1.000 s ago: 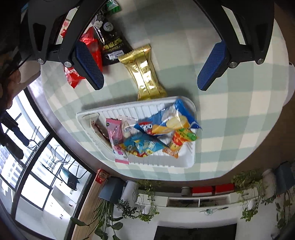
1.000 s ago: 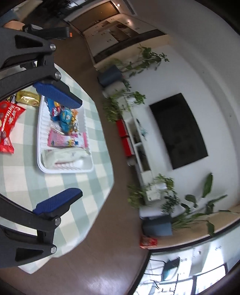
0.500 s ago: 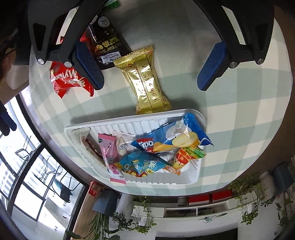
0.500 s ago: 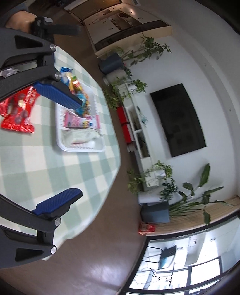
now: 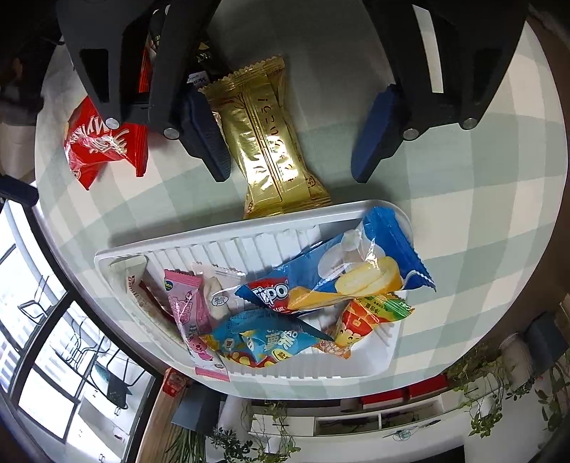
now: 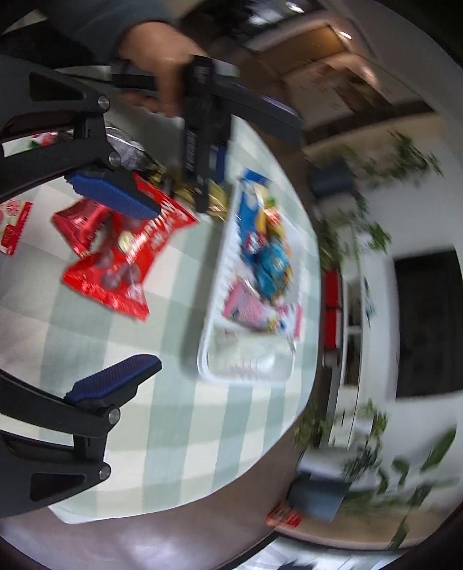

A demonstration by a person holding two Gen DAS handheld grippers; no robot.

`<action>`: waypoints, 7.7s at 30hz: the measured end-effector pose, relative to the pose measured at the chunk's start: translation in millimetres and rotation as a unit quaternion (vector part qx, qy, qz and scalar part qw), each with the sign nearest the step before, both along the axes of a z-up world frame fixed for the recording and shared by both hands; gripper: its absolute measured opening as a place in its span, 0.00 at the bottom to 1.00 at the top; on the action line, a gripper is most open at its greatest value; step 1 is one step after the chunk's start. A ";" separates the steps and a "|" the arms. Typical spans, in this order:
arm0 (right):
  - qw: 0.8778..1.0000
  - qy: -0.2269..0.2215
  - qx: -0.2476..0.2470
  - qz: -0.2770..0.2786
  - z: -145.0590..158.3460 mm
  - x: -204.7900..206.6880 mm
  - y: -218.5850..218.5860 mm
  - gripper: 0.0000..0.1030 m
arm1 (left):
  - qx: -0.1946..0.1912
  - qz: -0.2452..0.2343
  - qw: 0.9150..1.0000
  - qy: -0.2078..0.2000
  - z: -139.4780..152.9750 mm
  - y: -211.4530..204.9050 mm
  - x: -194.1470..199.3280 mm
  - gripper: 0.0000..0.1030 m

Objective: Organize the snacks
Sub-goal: 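Grasp the gold wafer bar with left tool while right tool grasps red Mylikes bag, then carry both packets into the white tray and open both tools, then withdraw both tools from the tray toward the black packet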

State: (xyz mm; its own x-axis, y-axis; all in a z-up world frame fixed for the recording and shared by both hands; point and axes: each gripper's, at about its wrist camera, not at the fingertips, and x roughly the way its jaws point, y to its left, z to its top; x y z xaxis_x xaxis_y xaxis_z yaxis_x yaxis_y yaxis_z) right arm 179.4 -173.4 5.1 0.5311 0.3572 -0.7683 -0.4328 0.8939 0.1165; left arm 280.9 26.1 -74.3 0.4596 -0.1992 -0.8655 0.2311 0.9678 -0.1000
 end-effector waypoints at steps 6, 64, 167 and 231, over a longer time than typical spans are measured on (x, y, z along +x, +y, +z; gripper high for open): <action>0.986 0.004 -0.091 0.137 -13.2 -11.6 38.7 0.77 | 0.006 -0.021 1.000 -0.002 0.3 -4.6 2.8 0.46; 0.983 0.116 0.123 0.072 -16.8 26.1 -4.7 0.38 | -0.090 -0.059 0.994 -0.015 12.5 34.1 -48.5 0.28; 0.983 0.035 0.086 -0.160 -12.1 164.4 26.5 0.63 | -0.091 -0.043 0.994 -0.052 41.0 13.6 137.0 0.57; 0.966 -0.005 -0.007 -0.259 6.4 66.2 -75.1 0.79 | -0.202 0.071 0.972 -0.091 45.1 68.7 -130.5 0.99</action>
